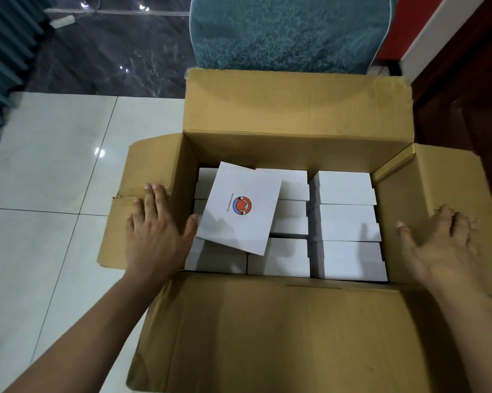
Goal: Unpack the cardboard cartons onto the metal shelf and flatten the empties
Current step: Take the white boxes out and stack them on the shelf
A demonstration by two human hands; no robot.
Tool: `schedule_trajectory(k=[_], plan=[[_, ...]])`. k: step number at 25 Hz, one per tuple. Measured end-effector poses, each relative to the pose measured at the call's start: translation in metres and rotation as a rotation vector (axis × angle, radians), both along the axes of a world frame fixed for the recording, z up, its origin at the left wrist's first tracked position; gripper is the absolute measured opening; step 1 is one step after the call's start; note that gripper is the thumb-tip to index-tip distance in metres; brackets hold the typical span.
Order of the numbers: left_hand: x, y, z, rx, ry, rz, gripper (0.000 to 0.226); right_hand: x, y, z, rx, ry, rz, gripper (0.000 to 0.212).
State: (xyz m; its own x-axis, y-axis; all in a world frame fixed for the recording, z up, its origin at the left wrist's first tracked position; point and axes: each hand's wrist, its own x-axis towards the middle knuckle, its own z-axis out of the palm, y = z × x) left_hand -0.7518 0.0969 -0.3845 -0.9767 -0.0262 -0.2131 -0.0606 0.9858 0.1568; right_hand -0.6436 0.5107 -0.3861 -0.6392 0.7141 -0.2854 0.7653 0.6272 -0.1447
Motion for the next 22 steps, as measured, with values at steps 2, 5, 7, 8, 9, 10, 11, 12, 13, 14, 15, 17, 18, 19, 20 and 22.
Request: schedule_trajectory(k=[2,5,7,8,9,10,11,12,13,14,15,17,18,19,20,22], plan=[[0.000,0.003,0.004,-0.011,0.012,-0.017,0.083,-0.001,-0.002,0.002,0.011,0.020,0.000,0.090],[0.005,0.012,0.008,-0.021,0.071,-0.058,0.077,-0.002,-0.004,0.007,0.036,0.035,0.020,0.085],[0.007,0.018,0.007,-0.005,0.143,-0.134,0.071,-0.005,-0.008,0.012,0.072,0.067,0.055,0.080],[0.007,0.022,0.007,0.014,0.160,-0.190,0.069,-0.007,-0.011,0.015,0.094,0.086,0.080,0.077],[0.008,0.026,0.005,0.037,0.158,-0.246,0.068,-0.008,-0.015,0.017,0.110,0.106,0.104,0.075],[0.009,0.030,0.004,0.058,0.141,-0.292,0.066,-0.011,-0.022,0.019,0.122,0.124,0.126,0.073],[0.010,0.037,0.000,0.082,0.110,-0.314,0.064,-0.013,-0.028,0.019,0.131,0.140,0.148,0.072],[0.012,0.043,-0.001,0.103,0.066,-0.301,0.063,-0.016,-0.037,0.019,0.133,0.157,0.182,0.069],[0.014,0.047,-0.002,0.126,0.011,-0.265,0.064,-0.019,-0.048,0.018,0.130,0.164,0.226,0.067],[0.015,0.050,-0.004,0.153,-0.054,-0.213,0.069,-0.022,-0.057,0.016,0.121,0.149,0.270,0.067],[0.014,0.053,-0.006,0.173,-0.111,-0.154,0.075,-0.025,-0.066,0.014,0.103,0.121,0.311,0.067],[0.011,0.056,-0.010,0.192,-0.206,-0.048,0.084,-0.032,-0.083,0.005,0.060,0.076,0.395,0.067],[0.009,0.056,-0.011,0.195,-0.247,-0.009,0.085,-0.035,-0.091,-0.002,0.042,0.061,0.444,0.067],[0.006,0.057,-0.013,0.188,-0.291,0.020,0.084,-0.038,-0.097,-0.009,0.026,0.048,0.495,0.066],[0.005,0.057,-0.014,0.174,-0.334,0.044,0.085,-0.041,-0.102,-0.016,0.010,0.035,0.544,0.066],[0.001,0.057,-0.018,0.190,-0.401,0.105,0.088,-0.050,-0.109,-0.027,-0.028,0.011,0.616,0.066]])
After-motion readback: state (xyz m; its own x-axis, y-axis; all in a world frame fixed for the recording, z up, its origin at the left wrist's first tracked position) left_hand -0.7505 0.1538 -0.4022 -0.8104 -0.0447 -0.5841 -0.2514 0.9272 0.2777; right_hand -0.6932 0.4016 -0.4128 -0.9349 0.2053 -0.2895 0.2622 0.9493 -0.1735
